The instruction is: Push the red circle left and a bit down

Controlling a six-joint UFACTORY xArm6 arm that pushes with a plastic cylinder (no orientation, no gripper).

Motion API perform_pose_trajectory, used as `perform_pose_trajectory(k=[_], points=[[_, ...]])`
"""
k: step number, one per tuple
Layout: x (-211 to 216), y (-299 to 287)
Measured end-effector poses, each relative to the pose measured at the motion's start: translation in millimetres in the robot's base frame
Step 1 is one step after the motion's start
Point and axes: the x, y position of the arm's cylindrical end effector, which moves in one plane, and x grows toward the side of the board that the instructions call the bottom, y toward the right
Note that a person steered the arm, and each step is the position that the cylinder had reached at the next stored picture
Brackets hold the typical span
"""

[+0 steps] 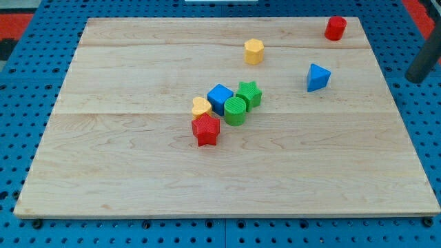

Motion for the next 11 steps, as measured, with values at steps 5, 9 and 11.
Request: perform_pose_trajectory(k=[5,9,11], points=[[-132,-71],[-104,-113],[-129,-132]])
